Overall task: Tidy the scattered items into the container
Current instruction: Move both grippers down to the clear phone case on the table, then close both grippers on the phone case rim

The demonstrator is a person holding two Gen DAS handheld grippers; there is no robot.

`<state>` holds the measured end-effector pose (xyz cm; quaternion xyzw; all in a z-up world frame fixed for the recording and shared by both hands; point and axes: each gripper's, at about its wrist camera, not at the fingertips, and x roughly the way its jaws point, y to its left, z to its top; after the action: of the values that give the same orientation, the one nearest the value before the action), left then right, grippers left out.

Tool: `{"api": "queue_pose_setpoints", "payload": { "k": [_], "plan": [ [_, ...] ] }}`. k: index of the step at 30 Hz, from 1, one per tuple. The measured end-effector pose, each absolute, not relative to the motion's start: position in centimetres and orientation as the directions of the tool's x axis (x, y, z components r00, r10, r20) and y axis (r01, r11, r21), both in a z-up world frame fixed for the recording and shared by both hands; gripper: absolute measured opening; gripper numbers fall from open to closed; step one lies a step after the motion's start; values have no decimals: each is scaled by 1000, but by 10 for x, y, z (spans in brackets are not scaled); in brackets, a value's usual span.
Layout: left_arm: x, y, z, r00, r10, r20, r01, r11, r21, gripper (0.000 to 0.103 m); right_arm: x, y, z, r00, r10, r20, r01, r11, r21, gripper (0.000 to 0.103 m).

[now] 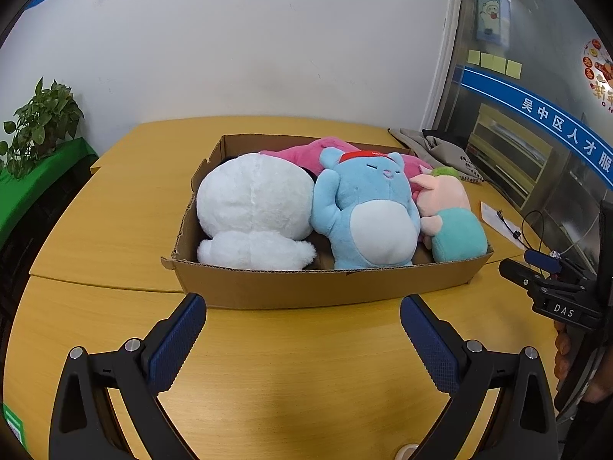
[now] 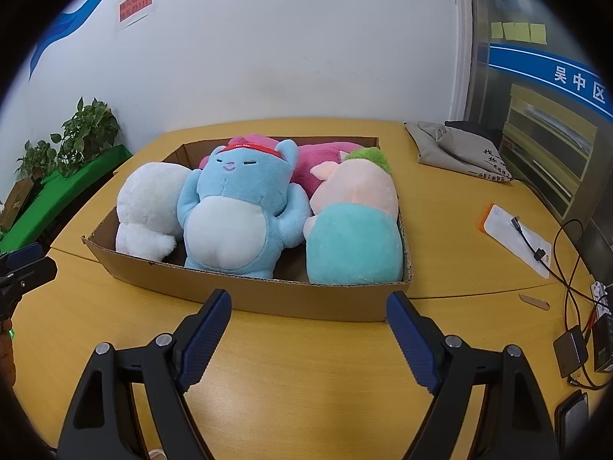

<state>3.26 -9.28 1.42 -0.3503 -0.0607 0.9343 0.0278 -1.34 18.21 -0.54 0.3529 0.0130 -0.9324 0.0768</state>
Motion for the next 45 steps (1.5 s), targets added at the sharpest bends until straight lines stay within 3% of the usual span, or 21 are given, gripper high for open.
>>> {"api": "queue_pose_setpoints", "payload": {
  "k": [9,13,16,19,22,25,26,28,29,39,42,44,45],
  "plan": [
    [55,-102,9,-736,100,-669,-8,-990,-139,103,-3,175,-3,-726,-191,-660,228,-973,30,83],
    [86,-114,0,-711,92,-697,3,-991,-134,103,24,163,-12,-654,-321,-685,433,-901,9,83],
    [114,-124,-11,-676,77,-733,19,-992,-121,103,55,145,-38,-536,-378,-755,619,-784,-47,82],
    [140,-131,-22,-640,62,-766,39,-993,-113,103,76,127,-72,-396,-410,-822,725,-688,-6,79],
    [157,-132,-36,-599,94,-795,46,-987,-152,103,88,108,-97,-308,-419,-854,781,-624,25,70],
    [172,-123,-50,-548,164,-820,31,-976,-215,102,93,90,-113,-263,-414,-871,814,-581,30,47],
    [175,-119,-54,-535,180,-825,22,-974,-226,102,93,85,-119,-262,-387,-884,815,-579,12,28],
    [181,-106,-62,-509,211,-834,-5,-970,-243,100,92,84,-122,-262,-387,-884,813,-582,14,12],
    [183,-98,-66,-495,224,-840,-23,-969,-244,99,91,84,-122,-256,-394,-883,812,-583,25,8],
    [138,-72,-79,-438,272,-857,-33,-957,-287,97,60,113,-125,-431,-289,-855,538,-843,14,5],
    [118,-66,-93,-387,306,-870,-22,-946,-323,86,63,117,-125,-473,-245,-846,474,-880,-10,5],
    [108,-59,-106,-335,307,-891,-18,-947,-320,66,65,119,-124,-493,-230,-839,428,-904,-3,5],
    [104,-55,-112,-306,308,-901,-15,-948,-319,61,65,120,-123,-503,-222,-835,405,-914,-2,5]
  ]
}}
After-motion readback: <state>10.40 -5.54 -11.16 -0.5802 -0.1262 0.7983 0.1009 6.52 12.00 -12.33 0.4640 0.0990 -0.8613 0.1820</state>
